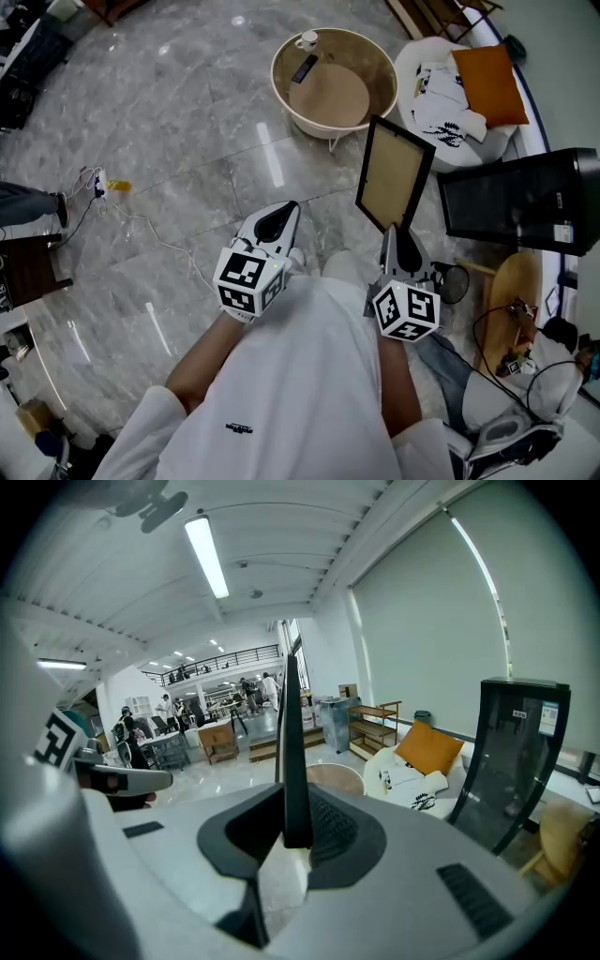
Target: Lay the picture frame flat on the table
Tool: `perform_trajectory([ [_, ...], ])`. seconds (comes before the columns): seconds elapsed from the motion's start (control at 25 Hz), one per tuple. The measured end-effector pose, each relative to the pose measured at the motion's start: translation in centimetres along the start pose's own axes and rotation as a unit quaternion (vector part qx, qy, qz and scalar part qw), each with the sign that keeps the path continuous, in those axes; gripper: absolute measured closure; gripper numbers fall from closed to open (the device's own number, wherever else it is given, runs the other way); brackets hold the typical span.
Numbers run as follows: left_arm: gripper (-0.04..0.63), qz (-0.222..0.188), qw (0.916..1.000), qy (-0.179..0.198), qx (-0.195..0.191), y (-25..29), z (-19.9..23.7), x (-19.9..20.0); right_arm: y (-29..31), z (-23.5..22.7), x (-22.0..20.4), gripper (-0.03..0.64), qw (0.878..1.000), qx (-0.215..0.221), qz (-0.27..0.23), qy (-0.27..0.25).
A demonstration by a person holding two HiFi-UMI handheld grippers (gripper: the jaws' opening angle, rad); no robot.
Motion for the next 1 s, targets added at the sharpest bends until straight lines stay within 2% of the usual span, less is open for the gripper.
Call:
perform_trajectory([
  [0.24,0.591,0.008,0.9999,-0.001,-0.009,1.1,0.6,0.6,1.5,-0.2,0.9,0.563,1.000,-0.011,-0.001,-0.003],
  [0.52,0.591,0.013,0.9999,-0.002,0.006,3.6,2.4,1.4,5.7,0.0,0.5,0.568,0.999,0.010,0.021,-0.041],
  [0.8,0.591,0.026,0.9992,-0.011,0.028,8.7,4.1,3.5,11.3,-3.1,2.3,0.566,0.999,0.020,0.032,-0.035],
  [1.0,0.591,0.041,0.9985,-0.005,0.036,14.7,4.5,5.9,16.4,-7.0,4.8,0.566,0.999,0.026,0.034,-0.026],
])
Point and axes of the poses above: the fingertips, and each gripper's own axes: y forward along the fingers, z to its left, x out of its top, the point moved 4 cm from there along -y, backward along the fingers, and after that the axes turned 1 degree about -z, right-handed, at the moved point
